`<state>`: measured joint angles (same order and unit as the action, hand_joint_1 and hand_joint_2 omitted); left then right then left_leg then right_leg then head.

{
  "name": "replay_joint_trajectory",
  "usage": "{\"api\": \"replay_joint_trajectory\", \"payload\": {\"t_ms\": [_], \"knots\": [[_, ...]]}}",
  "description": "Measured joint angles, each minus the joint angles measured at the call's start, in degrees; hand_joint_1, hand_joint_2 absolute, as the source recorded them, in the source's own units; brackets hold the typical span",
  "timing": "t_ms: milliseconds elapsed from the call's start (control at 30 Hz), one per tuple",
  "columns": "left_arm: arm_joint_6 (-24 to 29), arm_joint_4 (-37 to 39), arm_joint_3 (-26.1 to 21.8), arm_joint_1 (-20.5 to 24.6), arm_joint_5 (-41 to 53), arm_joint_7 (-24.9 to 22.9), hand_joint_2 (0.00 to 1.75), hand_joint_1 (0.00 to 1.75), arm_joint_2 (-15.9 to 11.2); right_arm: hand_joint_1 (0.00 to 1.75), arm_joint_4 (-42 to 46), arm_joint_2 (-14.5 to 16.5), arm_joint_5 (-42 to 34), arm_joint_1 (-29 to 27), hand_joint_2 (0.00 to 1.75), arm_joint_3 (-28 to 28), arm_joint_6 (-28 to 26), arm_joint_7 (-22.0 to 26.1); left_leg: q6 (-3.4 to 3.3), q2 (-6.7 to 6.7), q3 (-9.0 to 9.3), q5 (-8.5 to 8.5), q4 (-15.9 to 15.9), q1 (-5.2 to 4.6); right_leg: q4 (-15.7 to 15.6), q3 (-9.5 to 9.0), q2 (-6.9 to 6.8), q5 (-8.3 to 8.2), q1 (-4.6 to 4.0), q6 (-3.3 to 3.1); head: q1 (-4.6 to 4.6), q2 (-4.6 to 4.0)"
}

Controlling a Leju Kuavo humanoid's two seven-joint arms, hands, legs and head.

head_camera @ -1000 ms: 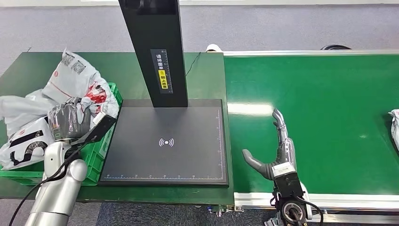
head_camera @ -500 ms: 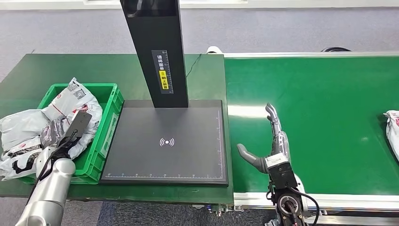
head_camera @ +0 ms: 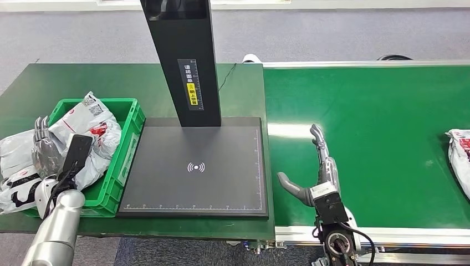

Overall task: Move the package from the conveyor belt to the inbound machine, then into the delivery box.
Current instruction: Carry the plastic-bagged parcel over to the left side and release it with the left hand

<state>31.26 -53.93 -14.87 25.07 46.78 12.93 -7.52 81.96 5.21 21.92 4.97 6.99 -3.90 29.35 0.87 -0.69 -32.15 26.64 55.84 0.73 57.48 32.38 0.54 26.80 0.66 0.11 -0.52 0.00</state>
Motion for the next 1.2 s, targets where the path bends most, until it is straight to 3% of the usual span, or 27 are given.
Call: {"api": "replay_joint_trajectory", "payload": {"t_ms": [167, 567, 733, 867, 933, 1100, 1200], "knots": [[6.5, -7.0, 0.8, -3.4, -7.8, 11.2, 1.75, 0.00, 1.0, 0.00, 0.0, 0.0, -0.7, -0.3, 1.75, 0.4, -0.5, 0.5, -0.03, 0.00, -0.30, 0.02, 0.0, -0.03, 0.0, 0.30, 0.03, -0.01, 0.04, 0.02, 0.01, 0.00], [7.2, -13.6, 1.7, -5.7, -9.1, 13.2, 1.75, 0.00, 2.3, 0.00, 0.0, -0.1, -0.9, -0.3, 1.75, 0.8, -0.6, 0.6, -0.04, 0.00, -0.42, 0.04, 0.0, -0.01, 0.0, 0.43, 0.04, -0.01, 0.02, 0.02, 0.00, 0.00], [7.8, -18.3, 1.8, -7.5, -17.6, 25.1, 1.75, 0.00, 3.5, 0.00, -0.3, -0.2, -2.2, 0.0, 1.75, 1.3, -1.3, 1.6, -0.04, 0.02, -0.48, 0.04, 0.0, -0.02, 0.0, 0.47, 0.06, -0.01, 0.03, 0.02, 0.00, 0.00], [6.6, -27.9, 7.0, -11.2, -28.6, 27.2, 1.75, 0.00, 3.4, 0.00, -1.3, -0.4, -4.3, 1.2, 1.75, 1.9, -2.1, 2.6, -0.03, 0.04, -0.50, 0.07, 0.0, -0.03, 0.0, 0.51, 0.09, -0.01, 0.05, 0.03, 0.00, 0.00], [0.9, -32.0, 11.6, -12.6, -35.9, 27.4, 1.75, 0.00, 2.9, 0.00, -1.8, -0.6, -5.1, 2.0, 1.75, 2.0, -2.3, 2.7, -0.04, -0.02, -0.51, 0.07, 0.0, -0.03, 0.0, 0.50, 0.04, 0.00, 0.05, 0.03, -0.01, 0.00], [-29.4, -35.4, 19.4, -14.6, -50.4, 25.8, 1.75, 0.00, 4.0, 0.00, -2.5, -0.6, -9.2, 3.3, 1.75, 2.0, 0.2, 3.2, -0.04, 0.01, -0.50, 0.06, 0.0, -0.03, 0.0, 0.47, 0.06, -0.03, 0.05, 0.04, 0.00, 0.00], [-36.7, -34.8, 21.7, -15.0, -51.0, 25.1, 1.75, 0.00, 5.3, 0.00, -2.6, -0.5, -13.0, 3.5, 1.75, 1.9, 3.2, 2.8, -0.04, 0.02, -0.50, 0.06, 0.0, -0.03, 0.0, 0.49, 0.07, -0.04, 0.05, 0.04, -0.01, 0.00]]}}
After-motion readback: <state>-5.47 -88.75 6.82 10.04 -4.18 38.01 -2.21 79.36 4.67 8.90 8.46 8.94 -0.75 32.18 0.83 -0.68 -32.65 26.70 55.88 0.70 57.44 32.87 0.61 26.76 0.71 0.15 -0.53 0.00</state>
